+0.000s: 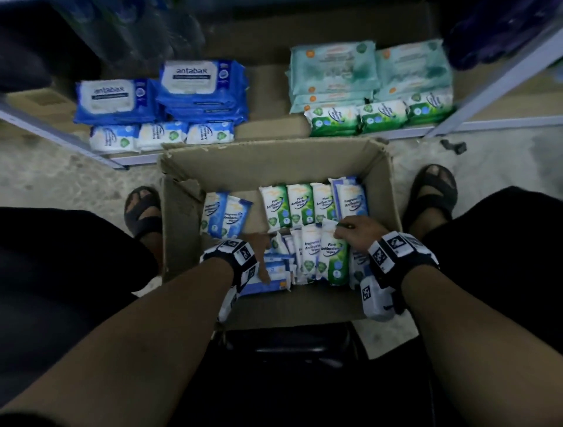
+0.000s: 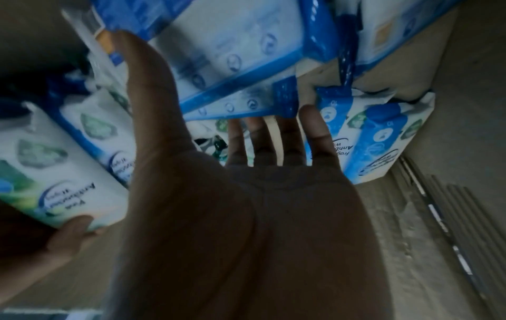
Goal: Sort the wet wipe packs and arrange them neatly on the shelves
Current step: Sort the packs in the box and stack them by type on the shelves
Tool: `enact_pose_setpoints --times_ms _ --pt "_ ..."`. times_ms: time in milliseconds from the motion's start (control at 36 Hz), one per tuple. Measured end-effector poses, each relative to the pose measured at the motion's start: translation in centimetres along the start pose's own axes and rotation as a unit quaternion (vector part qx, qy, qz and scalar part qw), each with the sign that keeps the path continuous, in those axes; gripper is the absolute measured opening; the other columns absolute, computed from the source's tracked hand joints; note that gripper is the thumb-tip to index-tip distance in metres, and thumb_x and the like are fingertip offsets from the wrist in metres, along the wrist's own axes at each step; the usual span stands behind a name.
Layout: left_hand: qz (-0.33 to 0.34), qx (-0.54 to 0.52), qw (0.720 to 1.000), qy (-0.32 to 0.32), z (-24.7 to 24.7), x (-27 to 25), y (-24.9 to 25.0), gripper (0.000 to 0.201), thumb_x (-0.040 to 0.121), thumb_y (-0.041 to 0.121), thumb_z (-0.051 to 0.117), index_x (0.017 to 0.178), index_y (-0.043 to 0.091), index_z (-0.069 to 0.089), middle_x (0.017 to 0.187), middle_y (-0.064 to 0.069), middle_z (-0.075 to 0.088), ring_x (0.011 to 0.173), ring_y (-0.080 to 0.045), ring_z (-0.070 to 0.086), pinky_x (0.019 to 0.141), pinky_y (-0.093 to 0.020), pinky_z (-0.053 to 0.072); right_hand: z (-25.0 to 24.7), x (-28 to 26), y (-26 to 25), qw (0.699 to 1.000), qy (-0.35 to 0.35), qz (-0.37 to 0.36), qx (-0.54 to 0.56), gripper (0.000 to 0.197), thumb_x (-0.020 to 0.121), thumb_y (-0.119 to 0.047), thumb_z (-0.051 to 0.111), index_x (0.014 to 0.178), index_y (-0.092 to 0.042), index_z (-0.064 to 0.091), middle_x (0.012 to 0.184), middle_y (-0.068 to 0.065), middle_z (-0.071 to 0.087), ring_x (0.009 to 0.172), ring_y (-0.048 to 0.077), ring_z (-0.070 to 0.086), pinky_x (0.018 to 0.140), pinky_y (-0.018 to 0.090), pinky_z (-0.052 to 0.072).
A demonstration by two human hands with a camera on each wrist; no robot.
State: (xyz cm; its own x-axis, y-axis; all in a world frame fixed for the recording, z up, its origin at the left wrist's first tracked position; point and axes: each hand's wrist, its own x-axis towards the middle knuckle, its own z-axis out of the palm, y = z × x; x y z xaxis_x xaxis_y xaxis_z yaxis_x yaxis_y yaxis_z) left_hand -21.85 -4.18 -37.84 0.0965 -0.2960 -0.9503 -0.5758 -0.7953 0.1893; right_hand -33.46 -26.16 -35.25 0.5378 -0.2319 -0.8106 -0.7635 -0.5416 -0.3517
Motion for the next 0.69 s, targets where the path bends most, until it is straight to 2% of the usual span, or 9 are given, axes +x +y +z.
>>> enact_pose_setpoints --times_ms 83,111,167,222,278,333,444,583,694 --pt "0.000 0.019 0.998 0.062 1.5 0.7 -0.1 0.057 0.079 0.033 0.081 0.126 0.023 0.050 0.125 -0.003 0.053 0.111 -0.021 0.055 0.092 -0.032 0.042 -0.1 0.4 0.2 1.000 -0.010 0.002 0.015 0.027 0.094 -0.035 0.060 0.108 -0.013 0.069 0.131 0.009 0.059 0.116 0.027 0.054 0.089 0.029 0.042" --pt "0.001 0.030 0.999 0.038 1.7 0.6 -0.1 0.049 0.079 0.034 0.082 0.116 0.028 0.051 0.115 0.000 0.051 0.100 -0.019 0.055 0.087 -0.031 0.042 -0.1 0.5 0.2 1.000 -0.010 0.001 0.017 0.030 0.094 -0.034 0.060 0.112 -0.012 0.068 0.135 0.008 0.057 0.119 0.027 0.053 0.092 0.030 0.042" --pt "-0.004 0.034 0.999 -0.035 1.7 0.6 -0.2 0.061 0.076 0.041 0.082 0.126 0.021 0.052 0.123 -0.003 0.051 0.107 -0.022 0.055 0.092 -0.036 0.046 0.1 0.7 0.1 1.000 -0.007 0.007 0.024 0.036 0.094 -0.036 0.060 0.122 -0.013 0.066 0.142 0.006 0.051 0.126 0.028 0.049 0.098 0.030 0.040" --pt "-0.005 0.021 0.999 -0.037 1.1 0.3 -0.7 0.077 0.076 0.044 0.081 0.136 0.008 0.049 0.133 -0.012 0.050 0.115 -0.029 0.053 0.095 -0.038 0.048 0.3 1.0 0.3 0.999 -0.009 0.020 0.034 0.044 0.093 -0.038 0.061 0.130 -0.014 0.061 0.147 0.006 0.048 0.130 0.028 0.046 0.101 0.031 0.039" --pt "-0.016 -0.010 1.000 -0.018 0.4 0.2 -1.7 0.080 0.076 0.043 0.082 0.139 0.008 0.047 0.141 -0.014 0.047 0.121 -0.031 0.051 0.095 -0.036 0.046 0.4 1.1 0.5 0.998 -0.011 0.030 0.045 0.049 0.092 -0.040 0.062 0.135 -0.016 0.057 0.148 0.006 0.046 0.130 0.029 0.046 0.103 0.032 0.040" --pt "-0.052 -0.049 0.997 0.020 -0.4 -0.1 -3.1 0.091 0.074 0.043 0.083 0.148 0.010 0.039 0.152 -0.012 0.039 0.134 -0.031 0.043 0.104 -0.036 0.042 0.5 1.1 0.4 0.998 -0.013 0.033 0.049 0.049 0.092 -0.040 0.061 0.134 -0.016 0.057 0.147 0.007 0.047 0.127 0.030 0.048 0.103 0.036 0.042" --pt "-0.095 -0.085 0.982 0.139 -2.0 -0.5 -6.0 0.097 0.075 0.050 0.080 0.150 0.010 0.034 0.152 -0.013 0.037 0.136 -0.033 0.040 0.110 -0.041 0.038 0.6 1.2 0.2 0.999 -0.011 0.032 0.037 0.045 0.093 -0.040 0.060 0.132 -0.015 0.059 0.147 0.007 0.047 0.128 0.030 0.048 0.105 0.037 0.041" --pt "-0.123 -0.098 0.956 0.247 -3.3 -1.2 -7.9 0.080 0.081 0.046 0.076 0.144 0.011 0.041 0.144 -0.016 0.042 0.128 -0.033 0.045 0.104 -0.039 0.042 0.7 1.2 0.0 1.000 -0.014 0.022 -0.009 0.046 0.093 -0.044 0.059 0.129 -0.015 0.060 0.143 0.007 0.050 0.127 0.028 0.048 0.097 0.030 0.040" --pt "-0.119 -0.114 0.923 0.347 -2.7 -1.3 -7.9 0.058 0.083 0.023 0.074 0.136 0.015 0.053 0.135 -0.014 0.054 0.120 -0.034 0.054 0.095 -0.041 0.048 0.6 1.1 -0.3 0.999 -0.011 0.009 -0.041 0.039 0.094 -0.039 0.059 0.125 -0.015 0.061 0.138 0.008 0.053 0.123 0.027 0.050 0.086 0.023 0.033"
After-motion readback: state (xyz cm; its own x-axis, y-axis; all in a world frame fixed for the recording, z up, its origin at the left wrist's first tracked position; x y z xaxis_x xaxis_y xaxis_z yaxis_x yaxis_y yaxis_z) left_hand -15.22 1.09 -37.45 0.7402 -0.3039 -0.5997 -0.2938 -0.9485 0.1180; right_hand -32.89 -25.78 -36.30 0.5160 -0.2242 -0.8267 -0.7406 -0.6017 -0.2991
